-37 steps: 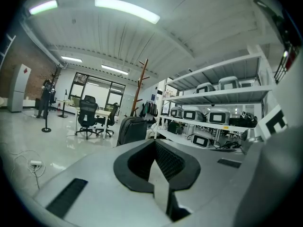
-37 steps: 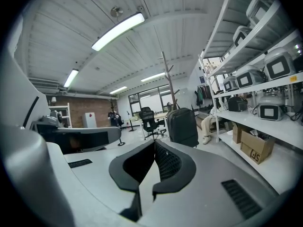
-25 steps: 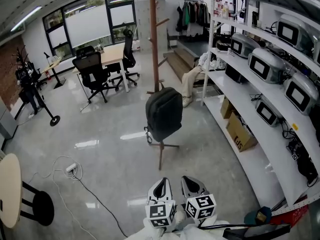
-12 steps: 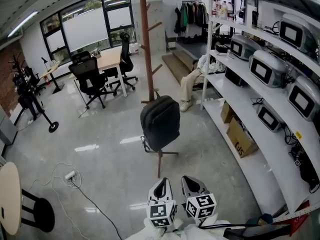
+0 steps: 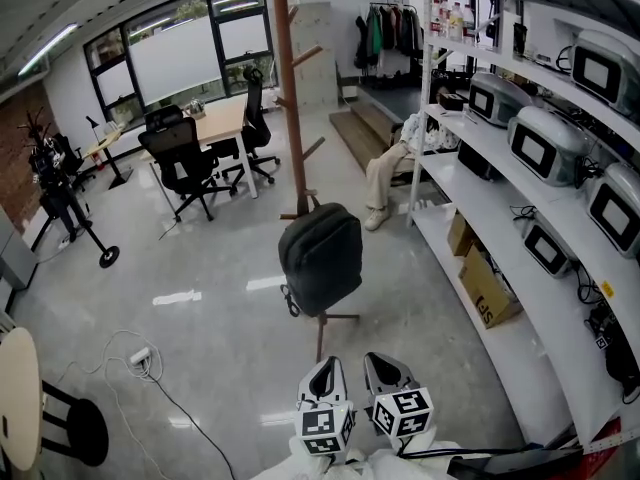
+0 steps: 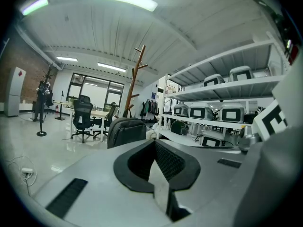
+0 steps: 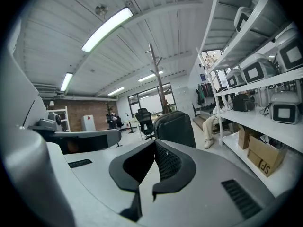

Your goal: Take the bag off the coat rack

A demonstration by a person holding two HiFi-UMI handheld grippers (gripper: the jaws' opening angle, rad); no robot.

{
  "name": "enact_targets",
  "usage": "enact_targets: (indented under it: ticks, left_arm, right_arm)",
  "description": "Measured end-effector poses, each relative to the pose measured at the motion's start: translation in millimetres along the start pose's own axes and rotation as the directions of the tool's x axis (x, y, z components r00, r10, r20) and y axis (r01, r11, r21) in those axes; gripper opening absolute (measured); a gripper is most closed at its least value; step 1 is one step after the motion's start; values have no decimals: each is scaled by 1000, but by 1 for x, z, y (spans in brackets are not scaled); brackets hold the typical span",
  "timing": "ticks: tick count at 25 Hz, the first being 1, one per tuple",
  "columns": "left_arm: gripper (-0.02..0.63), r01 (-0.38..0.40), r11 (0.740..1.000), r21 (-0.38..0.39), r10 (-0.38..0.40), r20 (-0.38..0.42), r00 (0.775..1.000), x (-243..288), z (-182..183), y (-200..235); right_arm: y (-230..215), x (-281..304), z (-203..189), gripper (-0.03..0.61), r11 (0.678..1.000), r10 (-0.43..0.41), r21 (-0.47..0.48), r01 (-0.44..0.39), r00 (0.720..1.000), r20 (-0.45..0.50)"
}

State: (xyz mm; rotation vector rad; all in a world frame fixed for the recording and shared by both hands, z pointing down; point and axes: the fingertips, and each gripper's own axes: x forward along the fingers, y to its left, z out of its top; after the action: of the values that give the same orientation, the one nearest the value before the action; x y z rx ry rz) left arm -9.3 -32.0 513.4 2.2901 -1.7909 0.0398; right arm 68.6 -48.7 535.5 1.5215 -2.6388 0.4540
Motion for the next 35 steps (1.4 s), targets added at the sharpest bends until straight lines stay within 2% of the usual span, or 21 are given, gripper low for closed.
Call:
enact_targets:
  ticks: [17,35]
  left_arm:
    - [3,-38,999,-1,38,-30,999,36,-5,18]
    - [3,-18,999,34,18,4,1000,88,22,46]
  right_arm:
    - [-24,34,-2,12,1000,3,26,-2,1000,-25]
    - [-41,89,26,12,999,-34,28,33,999,23]
